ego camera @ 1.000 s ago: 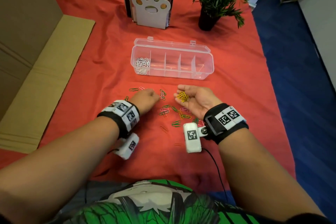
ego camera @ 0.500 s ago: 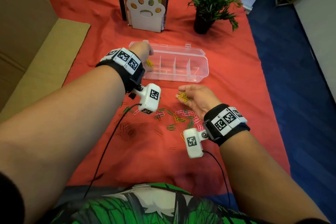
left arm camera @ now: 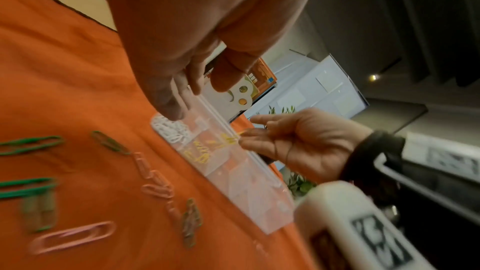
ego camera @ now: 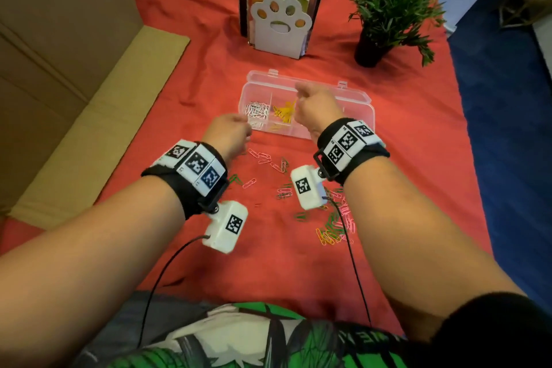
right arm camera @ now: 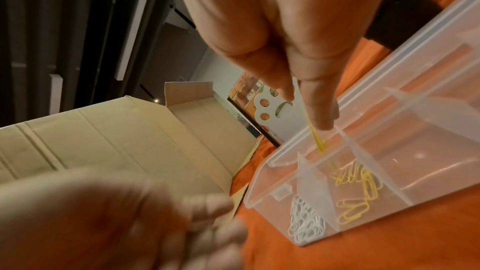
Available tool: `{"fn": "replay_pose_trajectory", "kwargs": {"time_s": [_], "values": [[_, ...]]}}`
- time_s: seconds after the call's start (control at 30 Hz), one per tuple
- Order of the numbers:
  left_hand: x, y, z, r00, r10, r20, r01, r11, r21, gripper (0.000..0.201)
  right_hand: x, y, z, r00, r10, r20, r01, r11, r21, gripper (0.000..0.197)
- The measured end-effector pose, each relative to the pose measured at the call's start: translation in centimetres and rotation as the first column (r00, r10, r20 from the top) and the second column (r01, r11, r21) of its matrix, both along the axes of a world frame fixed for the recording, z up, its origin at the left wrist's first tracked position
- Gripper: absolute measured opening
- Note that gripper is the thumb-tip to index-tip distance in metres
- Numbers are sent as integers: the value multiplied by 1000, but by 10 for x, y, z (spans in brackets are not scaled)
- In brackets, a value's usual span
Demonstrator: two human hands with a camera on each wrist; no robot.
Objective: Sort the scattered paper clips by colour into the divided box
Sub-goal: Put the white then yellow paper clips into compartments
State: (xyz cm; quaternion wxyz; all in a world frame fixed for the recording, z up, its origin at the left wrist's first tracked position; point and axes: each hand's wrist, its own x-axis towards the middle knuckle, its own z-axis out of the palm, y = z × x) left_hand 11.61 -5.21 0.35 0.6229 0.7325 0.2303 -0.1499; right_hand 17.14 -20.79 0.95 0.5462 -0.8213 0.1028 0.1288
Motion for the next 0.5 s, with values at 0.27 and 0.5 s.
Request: {"fn": "replay_pose_trajectory", "kwargs": {"time_s": [0.27, 0.5], "values": [[-52, 5, -43, 987, -158, -27, 160, 981, 112, 26, -42, -31, 0, 997, -71, -7, 71, 997, -4, 37], [-74, -39, -52, 882, -462, -98, 471, 849, 240, 14, -130, -87, -20, 963, 172, -208, -246, 876, -414, 18]]}}
